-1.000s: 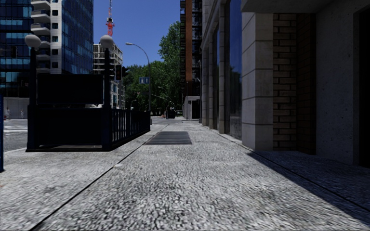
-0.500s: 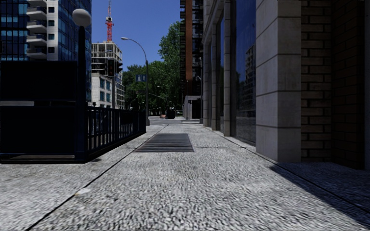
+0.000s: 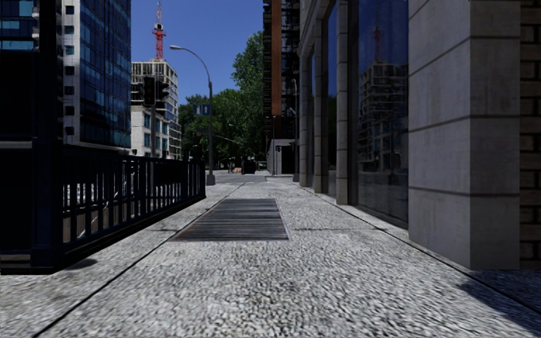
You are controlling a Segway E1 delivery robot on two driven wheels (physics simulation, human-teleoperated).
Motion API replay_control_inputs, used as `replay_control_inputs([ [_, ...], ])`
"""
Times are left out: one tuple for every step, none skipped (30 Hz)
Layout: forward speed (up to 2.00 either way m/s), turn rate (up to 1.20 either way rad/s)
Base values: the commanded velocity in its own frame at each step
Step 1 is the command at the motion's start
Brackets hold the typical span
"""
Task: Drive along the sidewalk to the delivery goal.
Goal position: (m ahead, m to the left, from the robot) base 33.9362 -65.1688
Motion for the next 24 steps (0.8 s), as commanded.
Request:
replay_control_inputs([
  [2.0, 0.0],
  [2.0, 0.0],
  [2.0, 0.0],
  [2.0, 0.0],
  [2.0, 0.0],
  [2.0, 0.0],
  [2.0, 0.0],
  [2.0, 0.0],
  [2.0, 0.0],
  [2.0, 0.0],
  [2.0, 0.0],
  [2.0, 0.0],
  [2.0, 0.0],
  [2.0, 0.0],
  [2.0, 0.0],
  [2.0, 0.0],
  [2.0, 0.0],
  [2.0, 0.0],
  [2.0, 0.0],
  [2.0, 0.0],
  [2.0, 0.0],
  [2.0, 0.0],
  [2.0, 0.0],
  [2.0, 0.0],
])
